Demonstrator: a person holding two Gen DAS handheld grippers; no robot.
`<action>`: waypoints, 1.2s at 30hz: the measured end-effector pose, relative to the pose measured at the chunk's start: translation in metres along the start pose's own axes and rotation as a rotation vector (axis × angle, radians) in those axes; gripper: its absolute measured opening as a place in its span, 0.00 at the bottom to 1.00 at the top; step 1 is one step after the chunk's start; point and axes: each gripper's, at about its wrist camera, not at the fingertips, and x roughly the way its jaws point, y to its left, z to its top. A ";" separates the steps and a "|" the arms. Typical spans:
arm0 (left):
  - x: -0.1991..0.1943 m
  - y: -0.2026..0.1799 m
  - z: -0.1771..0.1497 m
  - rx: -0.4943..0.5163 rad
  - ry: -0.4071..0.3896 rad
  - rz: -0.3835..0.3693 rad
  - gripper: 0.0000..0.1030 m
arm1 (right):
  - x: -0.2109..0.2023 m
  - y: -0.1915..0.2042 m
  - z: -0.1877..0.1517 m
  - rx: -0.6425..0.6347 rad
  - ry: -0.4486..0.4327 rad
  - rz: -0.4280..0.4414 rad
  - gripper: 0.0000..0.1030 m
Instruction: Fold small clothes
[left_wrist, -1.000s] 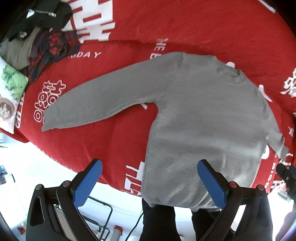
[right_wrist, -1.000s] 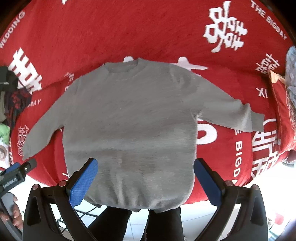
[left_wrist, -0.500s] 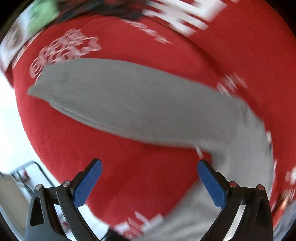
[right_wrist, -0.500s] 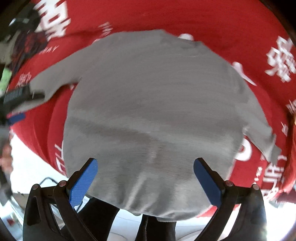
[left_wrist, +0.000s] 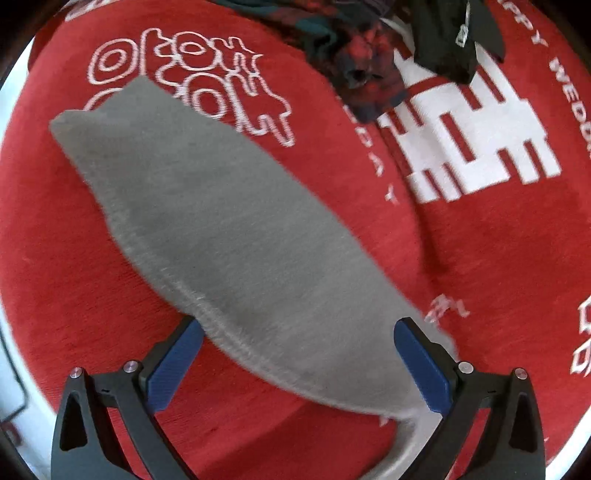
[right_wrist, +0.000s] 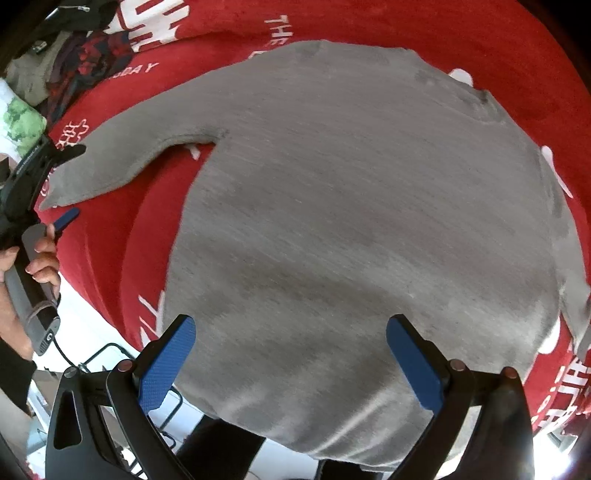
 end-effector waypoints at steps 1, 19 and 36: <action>0.002 -0.002 0.003 -0.010 -0.008 -0.011 1.00 | 0.000 0.002 0.001 -0.007 -0.003 0.002 1.00; -0.016 -0.033 0.007 0.189 -0.086 -0.018 0.10 | 0.005 -0.022 0.000 0.029 -0.018 0.038 1.00; 0.023 -0.286 -0.198 0.883 0.210 -0.366 0.10 | -0.033 -0.150 -0.021 0.317 -0.181 0.005 1.00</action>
